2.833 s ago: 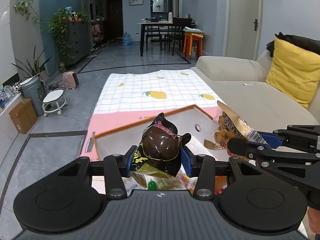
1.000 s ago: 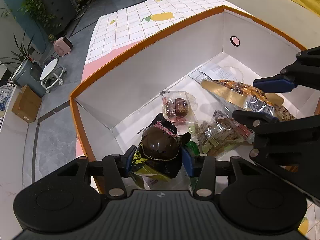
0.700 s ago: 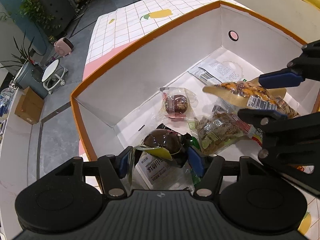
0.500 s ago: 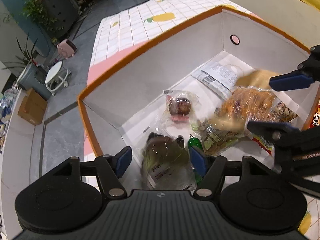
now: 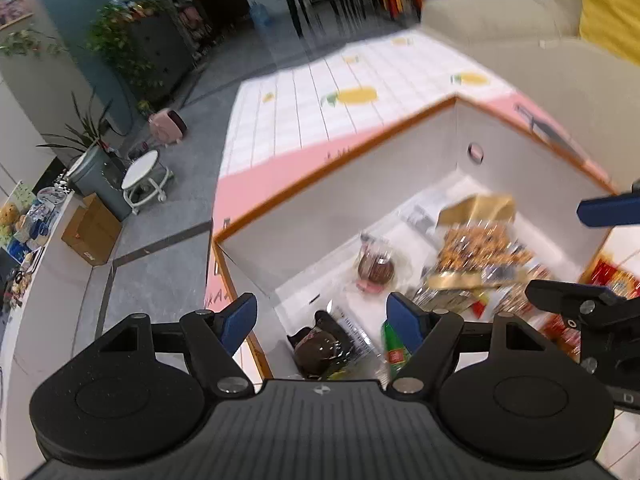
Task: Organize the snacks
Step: 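Open both tools to drop the brown pouch and peanut bag into the box, then move both tools back beside the box toward the two red snack packs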
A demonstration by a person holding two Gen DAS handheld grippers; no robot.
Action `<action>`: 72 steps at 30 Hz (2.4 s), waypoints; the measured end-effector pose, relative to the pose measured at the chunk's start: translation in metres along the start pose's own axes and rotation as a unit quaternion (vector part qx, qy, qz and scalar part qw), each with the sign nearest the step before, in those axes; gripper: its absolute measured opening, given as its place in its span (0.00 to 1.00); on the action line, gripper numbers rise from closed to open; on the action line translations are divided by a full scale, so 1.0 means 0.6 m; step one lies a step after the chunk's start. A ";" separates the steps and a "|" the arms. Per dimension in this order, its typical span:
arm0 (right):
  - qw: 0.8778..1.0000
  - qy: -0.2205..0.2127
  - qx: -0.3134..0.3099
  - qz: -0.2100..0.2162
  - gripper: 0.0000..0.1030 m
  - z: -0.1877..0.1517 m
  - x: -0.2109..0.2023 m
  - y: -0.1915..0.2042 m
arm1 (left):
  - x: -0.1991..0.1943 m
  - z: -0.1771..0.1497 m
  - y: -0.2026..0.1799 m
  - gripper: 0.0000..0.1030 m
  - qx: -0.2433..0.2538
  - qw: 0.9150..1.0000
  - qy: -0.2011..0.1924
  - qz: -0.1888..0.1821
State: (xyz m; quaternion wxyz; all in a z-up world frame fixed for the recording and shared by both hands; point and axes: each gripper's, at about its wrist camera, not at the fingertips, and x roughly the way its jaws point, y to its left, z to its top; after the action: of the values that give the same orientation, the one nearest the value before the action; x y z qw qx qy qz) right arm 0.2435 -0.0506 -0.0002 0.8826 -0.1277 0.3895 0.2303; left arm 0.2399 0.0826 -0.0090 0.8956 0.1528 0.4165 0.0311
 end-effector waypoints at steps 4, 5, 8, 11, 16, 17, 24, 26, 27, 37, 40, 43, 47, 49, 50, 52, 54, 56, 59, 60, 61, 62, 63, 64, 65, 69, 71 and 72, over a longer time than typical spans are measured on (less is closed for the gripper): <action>0.999 -0.033 0.036 -0.003 0.57 -0.020 -0.039 -0.014 | -0.046 -0.011 -0.010 0.84 -0.001 0.999 -0.045 0.002; 0.998 -0.041 0.046 -0.005 0.57 -0.027 -0.049 -0.017 | -0.057 -0.015 -0.014 0.84 0.001 0.998 -0.056 0.002; 0.996 -0.063 0.068 -0.017 0.57 -0.050 -0.076 -0.024 | -0.088 -0.027 -0.027 0.84 0.000 0.997 -0.081 -0.001; 0.993 -0.080 0.084 -0.032 0.57 -0.080 -0.100 -0.028 | -0.113 -0.046 -0.040 0.84 -0.006 0.995 -0.098 -0.012; 0.989 -0.092 0.112 -0.041 0.57 -0.137 -0.133 -0.032 | -0.140 -0.085 -0.068 0.84 -0.022 0.993 -0.112 -0.034; 0.988 -0.092 0.117 -0.042 0.57 -0.149 -0.138 -0.032 | -0.145 -0.093 -0.074 0.84 -0.025 0.993 -0.112 -0.039; 0.987 -0.091 0.124 -0.054 0.57 -0.216 -0.164 -0.025 | -0.154 -0.146 -0.107 0.84 -0.063 0.990 -0.103 -0.073; 0.987 -0.089 0.122 -0.060 0.57 -0.234 -0.169 -0.023 | -0.152 -0.161 -0.115 0.84 -0.074 0.989 -0.096 -0.084; 0.987 -0.087 0.123 -0.062 0.57 -0.243 -0.171 -0.023 | -0.151 -0.167 -0.117 0.84 -0.076 0.989 -0.091 -0.086; 0.988 -0.048 0.126 -0.072 0.61 -0.326 -0.154 -0.035 | -0.123 -0.232 -0.142 0.84 -0.094 0.987 -0.047 -0.121; 0.989 -0.046 0.122 -0.072 0.62 -0.332 -0.143 -0.038 | -0.109 -0.235 -0.143 0.83 -0.097 0.987 -0.039 -0.119; 0.989 -0.048 0.124 -0.066 0.64 -0.333 -0.130 -0.044 | -0.097 -0.230 -0.146 0.83 -0.081 0.989 -0.043 -0.119; 0.990 -0.046 0.107 -0.077 0.65 -0.327 -0.108 -0.046 | -0.076 -0.215 -0.167 0.83 -0.025 0.991 -0.053 -0.117; 0.991 -0.044 0.102 -0.078 0.69 -0.325 -0.097 -0.050 | -0.062 -0.206 -0.178 0.83 0.008 0.992 -0.056 -0.117; 0.991 -0.042 0.100 -0.079 0.69 -0.324 -0.090 -0.053 | -0.055 -0.202 -0.183 0.83 0.021 0.992 -0.056 -0.114; 0.991 -0.036 0.099 -0.081 0.69 -0.323 -0.076 -0.058 | -0.038 -0.195 -0.188 0.83 0.041 0.992 -0.051 -0.111; 0.991 -0.027 0.103 -0.083 0.69 -0.324 -0.064 -0.065 | -0.019 -0.191 -0.192 0.83 0.053 0.992 -0.043 -0.108; 0.990 -0.015 0.116 -0.080 0.67 -0.326 -0.053 -0.073 | -0.006 -0.191 -0.195 0.82 0.061 0.993 -0.038 -0.098; 0.989 0.000 0.127 -0.077 0.54 -0.333 -0.039 -0.079 | 0.008 -0.194 -0.196 0.78 0.064 0.994 -0.028 -0.081; 0.989 0.004 0.129 -0.077 0.50 -0.334 -0.035 -0.080 | 0.009 -0.196 -0.194 0.77 0.061 0.994 -0.028 -0.088; 0.988 0.006 0.133 -0.075 0.46 -0.335 -0.031 -0.082 | 0.009 -0.199 -0.191 0.74 0.057 0.994 -0.029 -0.091; 0.988 0.007 0.138 -0.074 0.43 -0.336 -0.028 -0.084 | 0.009 -0.202 -0.191 0.72 0.056 0.994 -0.030 -0.091; 0.987 0.008 0.142 -0.074 0.36 -0.337 -0.024 -0.085 | 0.009 -0.205 -0.192 0.69 0.057 0.994 -0.031 -0.092; 0.987 0.010 0.145 -0.075 0.31 -0.337 -0.021 -0.086 | 0.008 -0.209 -0.193 0.61 0.056 0.993 -0.031 -0.095; 0.986 0.011 0.147 -0.077 0.28 -0.338 -0.019 -0.087 | 0.007 -0.211 -0.195 0.51 0.056 0.993 -0.030 -0.098; 0.985 0.018 0.150 -0.078 0.04 -0.342 -0.017 -0.086 | -0.004 -0.221 -0.203 0.24 0.048 0.993 -0.029 -0.105; 0.986 0.018 0.147 -0.076 0.00 -0.344 -0.020 -0.080 | -0.012 -0.226 -0.206 0.16 0.039 0.993 -0.030 -0.105; 0.986 0.017 0.145 -0.074 0.00 -0.344 -0.022 -0.077 | -0.016 -0.228 -0.206 0.16 0.032 0.993 -0.030 -0.106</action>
State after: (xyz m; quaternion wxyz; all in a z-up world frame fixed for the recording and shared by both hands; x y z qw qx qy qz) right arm 0.1295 -0.1783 -0.1256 0.8999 -0.0307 0.4227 0.1029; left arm 0.1217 -0.0031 -0.1220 0.9005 0.1370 0.4044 -0.0818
